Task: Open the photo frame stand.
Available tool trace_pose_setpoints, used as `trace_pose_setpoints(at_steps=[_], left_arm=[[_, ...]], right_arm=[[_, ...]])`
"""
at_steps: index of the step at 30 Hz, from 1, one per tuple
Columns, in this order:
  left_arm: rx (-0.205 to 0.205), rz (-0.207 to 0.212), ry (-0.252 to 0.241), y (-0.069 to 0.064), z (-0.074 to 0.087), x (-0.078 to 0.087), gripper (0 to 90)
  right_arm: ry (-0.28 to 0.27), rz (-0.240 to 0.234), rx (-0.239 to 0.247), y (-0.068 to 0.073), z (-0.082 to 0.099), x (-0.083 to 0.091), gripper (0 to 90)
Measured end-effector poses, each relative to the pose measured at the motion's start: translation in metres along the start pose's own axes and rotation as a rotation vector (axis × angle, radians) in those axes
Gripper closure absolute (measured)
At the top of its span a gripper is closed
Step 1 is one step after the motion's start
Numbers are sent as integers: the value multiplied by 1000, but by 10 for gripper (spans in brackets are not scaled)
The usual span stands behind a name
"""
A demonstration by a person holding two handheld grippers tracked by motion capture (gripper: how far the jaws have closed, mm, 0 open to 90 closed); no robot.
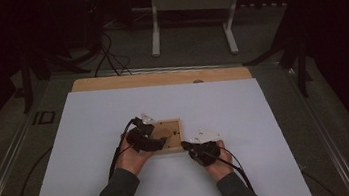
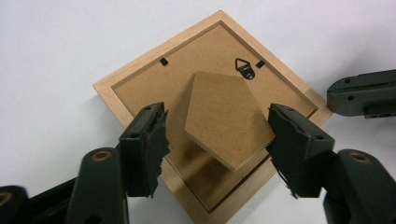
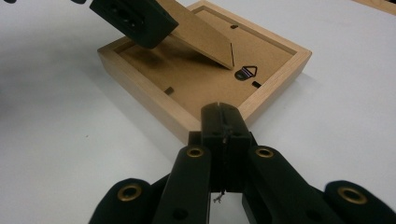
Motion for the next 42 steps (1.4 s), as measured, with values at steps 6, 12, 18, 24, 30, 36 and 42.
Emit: trace_pose_setpoints(at_steps=[6,12,18,24,30,36,42], left_arm=[[28,46,28,-3,3,-3,386],[83,97,43,-4,2,-3,410],[103,118,47,-3,1,-2,418],[115,127,54,-4,-1,-3,430],[127,121,63,-3,-3,-5,476],[144,129,70,-2,-3,-5,503],[133,114,70,-1,-3,-5,511]], right_arm=[[0,0,-1,0,0,0,900],[-1,0,0,0,0,0,900],[-4,0,-1,0,0,0,900],[-5,2,-2,0,0,0,900],[-4,2,0,0,0,0,900],[-4,1,1,0,0,0,900],[-4,0,-1,0,0,0,899]])
Point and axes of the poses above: each handheld gripper's, and its own axes: x roughly backward along the jaws, z roughly out of its underside, y roughly to its left, the point moved 10 cm from there along -x, roughly forward along the jaws, and after that the axes turned 10 degrees about x, right-handed, at the moved point
